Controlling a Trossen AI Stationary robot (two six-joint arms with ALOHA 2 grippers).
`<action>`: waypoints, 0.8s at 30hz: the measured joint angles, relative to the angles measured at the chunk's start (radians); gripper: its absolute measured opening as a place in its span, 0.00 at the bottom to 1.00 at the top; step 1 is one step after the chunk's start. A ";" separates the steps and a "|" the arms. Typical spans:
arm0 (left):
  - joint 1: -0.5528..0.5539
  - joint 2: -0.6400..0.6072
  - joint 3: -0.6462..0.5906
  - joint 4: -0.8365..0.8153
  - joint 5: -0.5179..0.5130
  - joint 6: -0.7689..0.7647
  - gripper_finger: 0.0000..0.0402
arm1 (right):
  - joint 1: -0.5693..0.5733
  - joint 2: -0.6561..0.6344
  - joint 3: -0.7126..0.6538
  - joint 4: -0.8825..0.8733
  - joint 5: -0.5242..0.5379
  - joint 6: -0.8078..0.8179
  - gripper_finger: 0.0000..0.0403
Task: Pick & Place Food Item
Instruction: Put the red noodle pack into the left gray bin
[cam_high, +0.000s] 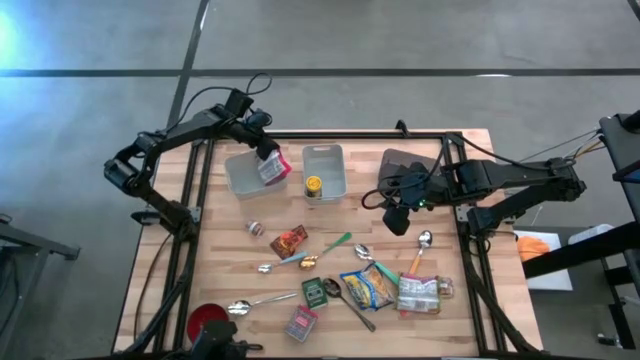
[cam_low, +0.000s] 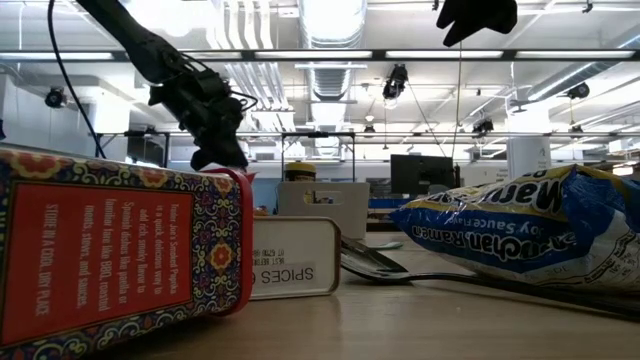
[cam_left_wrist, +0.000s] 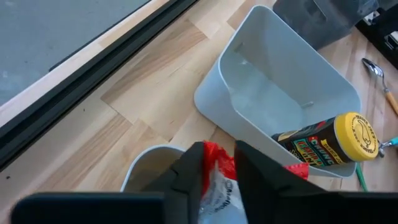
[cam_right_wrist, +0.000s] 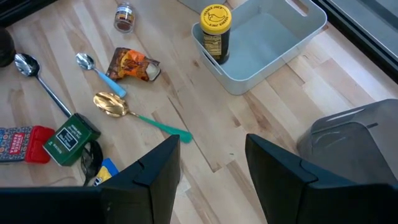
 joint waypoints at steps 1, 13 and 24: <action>0.000 0.000 0.000 0.000 0.000 0.000 0.27 | 0.000 0.000 0.000 0.000 0.000 0.000 0.44; 0.000 -0.001 0.029 0.000 -0.003 -0.044 0.45 | 0.000 0.000 0.000 0.000 0.000 0.000 0.44; -0.016 -0.003 0.227 -0.421 -0.138 -0.061 0.43 | 0.000 0.000 0.000 0.000 -0.015 -0.002 0.44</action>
